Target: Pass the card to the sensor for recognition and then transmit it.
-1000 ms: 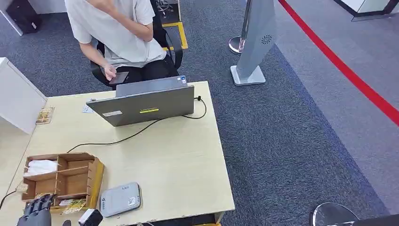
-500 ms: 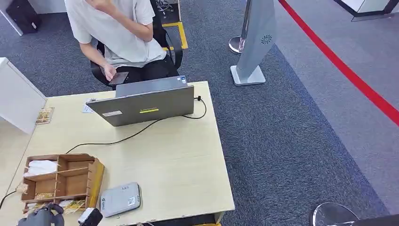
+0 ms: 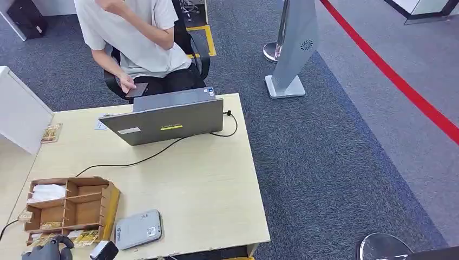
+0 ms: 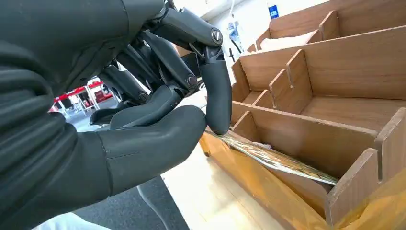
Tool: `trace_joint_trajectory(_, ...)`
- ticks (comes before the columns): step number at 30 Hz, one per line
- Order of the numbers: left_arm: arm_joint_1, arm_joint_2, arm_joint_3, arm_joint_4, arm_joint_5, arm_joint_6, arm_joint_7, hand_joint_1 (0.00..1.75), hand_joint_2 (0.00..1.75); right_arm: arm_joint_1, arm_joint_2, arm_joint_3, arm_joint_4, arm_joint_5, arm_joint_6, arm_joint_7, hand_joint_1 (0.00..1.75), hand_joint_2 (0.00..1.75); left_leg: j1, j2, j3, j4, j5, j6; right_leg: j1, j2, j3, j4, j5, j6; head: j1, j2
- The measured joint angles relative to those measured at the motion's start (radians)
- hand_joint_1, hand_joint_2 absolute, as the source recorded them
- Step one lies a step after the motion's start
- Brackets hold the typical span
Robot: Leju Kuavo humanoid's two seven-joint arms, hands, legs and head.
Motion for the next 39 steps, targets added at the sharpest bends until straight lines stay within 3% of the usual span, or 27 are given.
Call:
trace_joint_trajectory(20, 0.004, 0.000, 0.000, 0.000, 0.018, 0.019, -0.001, 1.75, 1.75, 0.006, 0.000, 0.010, -0.005, -0.013, 0.000, 0.008, 0.00, 1.75, 0.000, 0.000, 0.000, 0.000, 0.000, 0.000, 0.000, 0.000, 0.000, 0.000, 0.000, 0.000, 0.000, 0.000)
trace_joint_trajectory(21, 0.004, 0.000, 0.000, 0.000, 0.018, 0.019, -0.001, 0.00, 1.75, 0.006, 0.000, 0.010, -0.006, -0.013, 0.000, 0.008, 0.00, 1.75, 0.000, 0.000, 0.000, 0.000, 0.000, 0.000, 0.000, 0.000, 0.000, 0.000, 0.000, 0.000, 0.000, 0.000)
trace_joint_trajectory(39, 0.001, 0.000, 0.000, -0.001, 0.052, 0.037, -0.033, 0.00, 1.75, 0.008, 0.000, 0.010, -0.005, -0.012, 0.000, 0.001, 0.00, 1.75, 0.000, 0.000, 0.000, 0.000, 0.000, 0.000, 0.000, 0.000, 0.000, 0.000, 0.000, 0.000, 0.000, 0.000)
